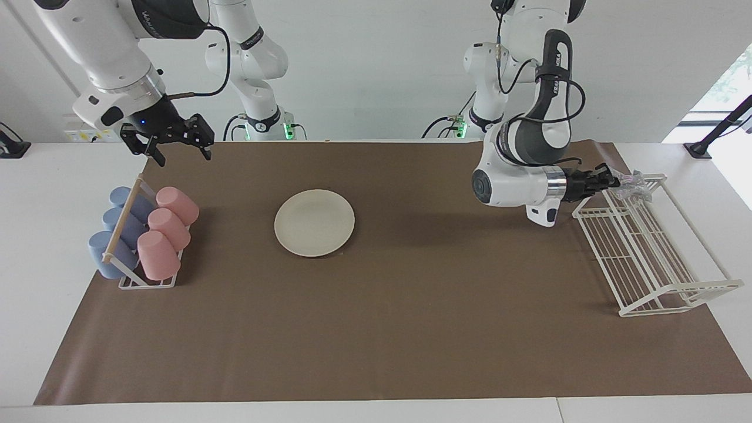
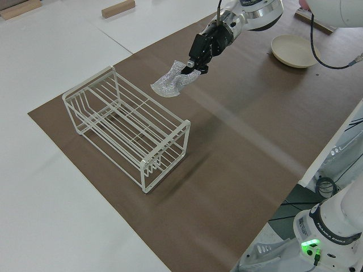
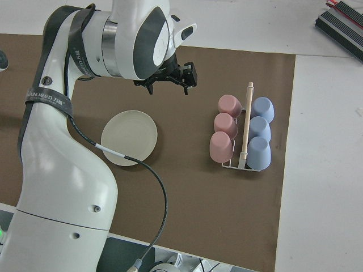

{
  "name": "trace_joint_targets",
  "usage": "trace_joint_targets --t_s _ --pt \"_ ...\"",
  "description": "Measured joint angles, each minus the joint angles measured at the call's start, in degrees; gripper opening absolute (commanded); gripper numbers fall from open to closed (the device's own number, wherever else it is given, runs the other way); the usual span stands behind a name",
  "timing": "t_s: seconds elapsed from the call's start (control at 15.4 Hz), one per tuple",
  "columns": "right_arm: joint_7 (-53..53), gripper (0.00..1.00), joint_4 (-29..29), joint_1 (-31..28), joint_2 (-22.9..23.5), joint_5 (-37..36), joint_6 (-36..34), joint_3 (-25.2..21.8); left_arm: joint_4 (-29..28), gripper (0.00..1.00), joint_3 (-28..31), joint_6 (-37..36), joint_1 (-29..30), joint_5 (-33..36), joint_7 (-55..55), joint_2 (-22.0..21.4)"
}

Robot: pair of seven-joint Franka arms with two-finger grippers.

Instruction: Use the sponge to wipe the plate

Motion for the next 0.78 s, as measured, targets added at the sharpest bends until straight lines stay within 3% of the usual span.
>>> trace_joint_targets --t_s 0.32,0.78 --pt "0.56 1.0 0.08 0.18 0.0 -2.36 0.0 0.1 7.35 0.0 0.1 5.19 3.54 0.59 -2.42 5.28" --pt "0.71 1.0 0.18 0.49 0.0 -3.25 -0.13 0.39 7.34 0.0 0.03 7.75 4.86 -1.67 -8.87 6.76"
